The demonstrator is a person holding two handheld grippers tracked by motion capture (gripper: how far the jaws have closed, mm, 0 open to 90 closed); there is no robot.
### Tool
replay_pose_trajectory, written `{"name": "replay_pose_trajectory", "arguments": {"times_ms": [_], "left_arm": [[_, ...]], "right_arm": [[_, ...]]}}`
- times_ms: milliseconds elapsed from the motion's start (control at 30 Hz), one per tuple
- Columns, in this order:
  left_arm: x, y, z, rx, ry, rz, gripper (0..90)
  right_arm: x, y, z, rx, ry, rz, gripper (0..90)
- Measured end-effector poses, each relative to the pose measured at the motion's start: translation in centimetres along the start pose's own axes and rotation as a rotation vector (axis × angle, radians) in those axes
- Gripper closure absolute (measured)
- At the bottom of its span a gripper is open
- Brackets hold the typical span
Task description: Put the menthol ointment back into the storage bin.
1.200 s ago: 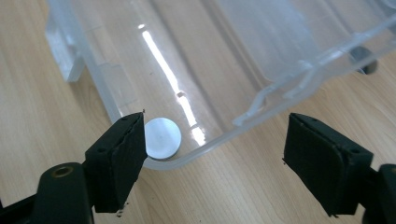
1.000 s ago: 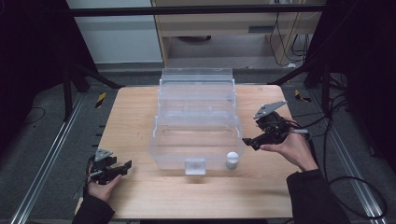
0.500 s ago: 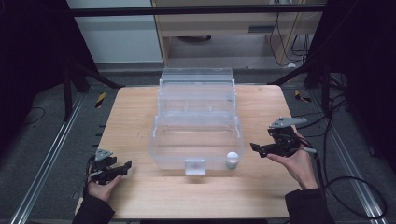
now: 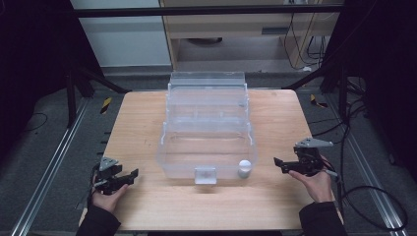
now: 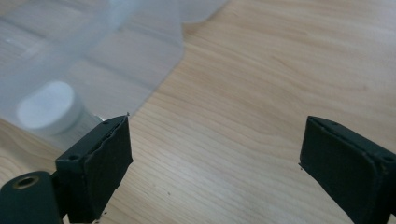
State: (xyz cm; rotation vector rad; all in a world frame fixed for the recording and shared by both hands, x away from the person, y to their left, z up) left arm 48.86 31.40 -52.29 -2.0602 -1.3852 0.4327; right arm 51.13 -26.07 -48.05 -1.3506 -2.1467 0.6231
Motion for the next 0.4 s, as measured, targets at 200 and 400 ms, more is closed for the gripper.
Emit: {"name": "replay_pose_trajectory", "arguments": {"times_ms": [200,400], "left_arm": [[0.0,0.1,0.0,-0.005,0.006,-0.005,27.2],[0.1,0.1,0.1,-0.006,0.009,-0.016,25.3]], "right_arm": [[-1.8,1.0,1.7,0.002,0.063,0.029,7.3],[-2.9,1.0,2.4,0.017,0.083,0.057,6.9]]}}
Point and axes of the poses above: each handheld gripper's, and its own axes: y roughly forward along the jaws, z roughly out of its underside, x roughly to its left, the point moved 5 cm from there along y, roughly forward along the jaws, and after that the axes turned 9 degrees about y, right-handed, at the moved point
